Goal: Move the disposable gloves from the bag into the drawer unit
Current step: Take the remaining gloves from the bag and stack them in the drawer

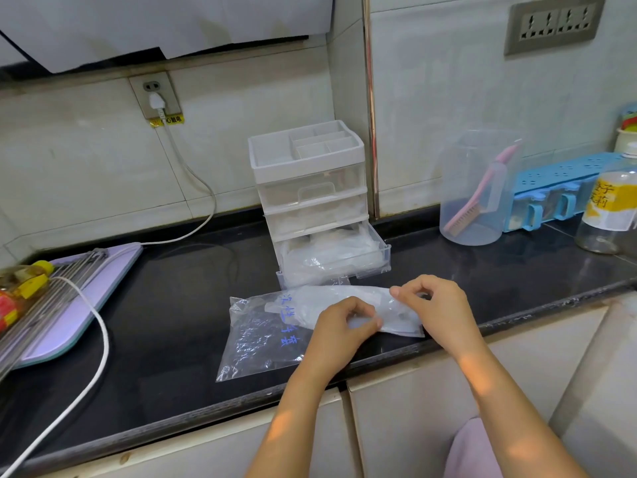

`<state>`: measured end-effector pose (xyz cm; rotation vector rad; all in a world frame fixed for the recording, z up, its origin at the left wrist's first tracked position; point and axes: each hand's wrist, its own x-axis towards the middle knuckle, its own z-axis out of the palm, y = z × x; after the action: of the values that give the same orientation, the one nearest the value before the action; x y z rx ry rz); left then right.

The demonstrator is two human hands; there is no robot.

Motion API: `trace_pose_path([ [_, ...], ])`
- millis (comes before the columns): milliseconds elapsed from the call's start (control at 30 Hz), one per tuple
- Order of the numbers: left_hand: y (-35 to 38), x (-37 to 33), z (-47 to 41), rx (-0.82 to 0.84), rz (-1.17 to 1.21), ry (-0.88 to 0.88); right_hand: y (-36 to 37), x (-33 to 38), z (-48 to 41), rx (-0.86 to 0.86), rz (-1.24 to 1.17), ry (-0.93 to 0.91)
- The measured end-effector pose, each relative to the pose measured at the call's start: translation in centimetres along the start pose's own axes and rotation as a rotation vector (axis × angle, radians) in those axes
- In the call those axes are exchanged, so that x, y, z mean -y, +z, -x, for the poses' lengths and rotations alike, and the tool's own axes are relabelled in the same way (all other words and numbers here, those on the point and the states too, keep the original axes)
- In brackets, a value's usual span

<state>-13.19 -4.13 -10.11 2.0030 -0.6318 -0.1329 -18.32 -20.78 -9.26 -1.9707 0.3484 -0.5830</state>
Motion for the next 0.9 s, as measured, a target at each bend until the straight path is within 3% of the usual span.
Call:
trace_pose_path([
  [100, -0.1, 0.0, 0.0, -0.027, 0.052, -0.007, -0.5, 0.4, 0.3, 0.121, 0.000, -0.044],
  [233, -0.2, -0.1, 0.0, -0.054, 0.119, -0.002, -1.4, 0.9, 0.4, 0.298, 0.177, -0.154],
  [700, -0.1, -0.4, 0.2, -0.071, 0.158, -0.030, -1.1, 3.2, -2.4, 0.289, 0.350, -0.263],
  [900, 0.3, -0.2, 0.2, -0.140, 0.023, -0.022, -2.0, 6.7, -4.3, 0.383, 0.454, -0.323],
])
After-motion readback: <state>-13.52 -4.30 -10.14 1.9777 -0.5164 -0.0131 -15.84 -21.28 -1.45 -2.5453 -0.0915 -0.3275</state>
